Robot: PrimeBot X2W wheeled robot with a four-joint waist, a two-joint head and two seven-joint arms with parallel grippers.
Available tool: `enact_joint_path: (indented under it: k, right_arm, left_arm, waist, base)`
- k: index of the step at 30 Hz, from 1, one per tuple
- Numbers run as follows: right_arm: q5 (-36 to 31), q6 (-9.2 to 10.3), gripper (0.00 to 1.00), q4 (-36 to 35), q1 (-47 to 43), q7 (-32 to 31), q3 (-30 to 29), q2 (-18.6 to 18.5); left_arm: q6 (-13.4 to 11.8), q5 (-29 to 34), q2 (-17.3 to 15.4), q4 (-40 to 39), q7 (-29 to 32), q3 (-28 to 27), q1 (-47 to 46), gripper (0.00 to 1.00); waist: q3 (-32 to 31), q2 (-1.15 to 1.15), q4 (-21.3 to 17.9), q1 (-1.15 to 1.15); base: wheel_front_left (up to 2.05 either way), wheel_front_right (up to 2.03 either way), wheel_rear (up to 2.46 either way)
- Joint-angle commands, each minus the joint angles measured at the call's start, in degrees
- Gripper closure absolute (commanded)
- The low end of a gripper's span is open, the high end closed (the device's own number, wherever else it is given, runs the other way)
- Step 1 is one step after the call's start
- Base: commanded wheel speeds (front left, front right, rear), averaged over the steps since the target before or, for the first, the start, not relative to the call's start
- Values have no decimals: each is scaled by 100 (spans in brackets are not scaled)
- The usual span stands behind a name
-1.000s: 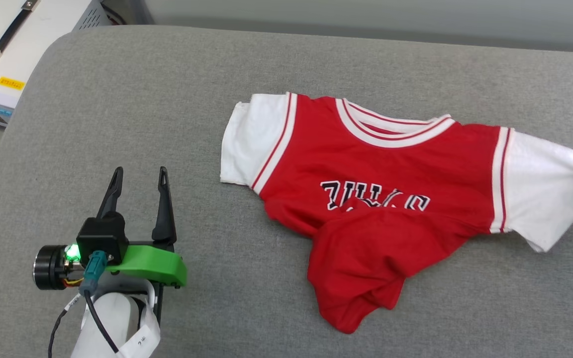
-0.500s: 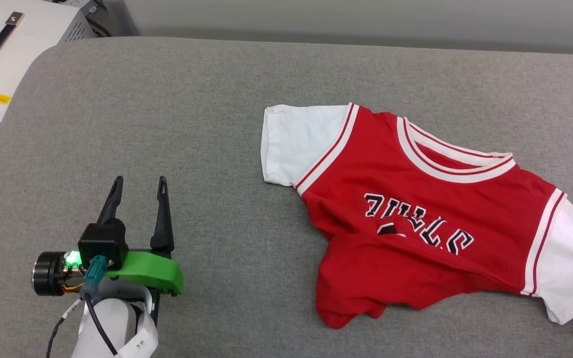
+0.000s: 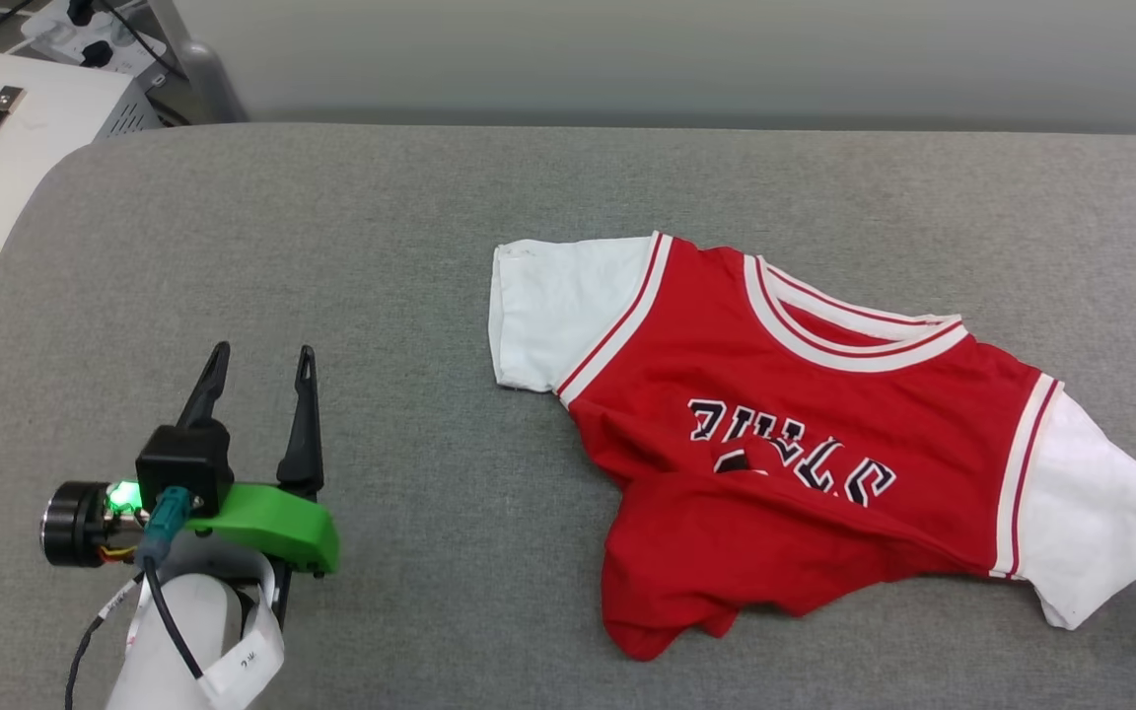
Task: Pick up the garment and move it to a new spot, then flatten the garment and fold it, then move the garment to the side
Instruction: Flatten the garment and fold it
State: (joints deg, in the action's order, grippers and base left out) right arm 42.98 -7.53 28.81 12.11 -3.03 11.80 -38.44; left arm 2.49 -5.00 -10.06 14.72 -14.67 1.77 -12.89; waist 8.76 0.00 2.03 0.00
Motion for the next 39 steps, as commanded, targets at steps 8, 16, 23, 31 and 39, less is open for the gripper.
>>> enact_joint_path:
  k: [8,16,23,31,39]
  right_arm:
    - [-1248,4,0,-1130,-395,681,-992,734]
    - [-2227,4,0,-2601,-799,354,-1479,1744]
    - [-2488,4,0,-3121,-792,169,-1357,2037]
    - [-2544,4,0,-3222,-464,209,-1077,2181]
    - [-2507,4,0,-2986,-104,461,-813,2208]
  left_arm:
    - [403,-84,-459,432,96,305,-1196,0]
    - [497,-959,-1002,897,1187,1576,-3015,0]
    - [499,-2568,-1539,1363,3276,3338,-4338,0]
    - [499,-3963,-1821,1880,5265,4459,-5363,0]
    - [499,-4273,-1908,2465,5664,5011,-5835,0]
  waist:
    - [5,0,-316,0]
    - [390,0,-578,0]
    - [816,0,-787,0]
    - [1473,0,-1107,0]
    - [1981,0,-1411,0]
  base:
    - [0,0,0]
    - [0,0,0]
    - [0,0,0]
    - [0,0,0]
    - [0,0,0]
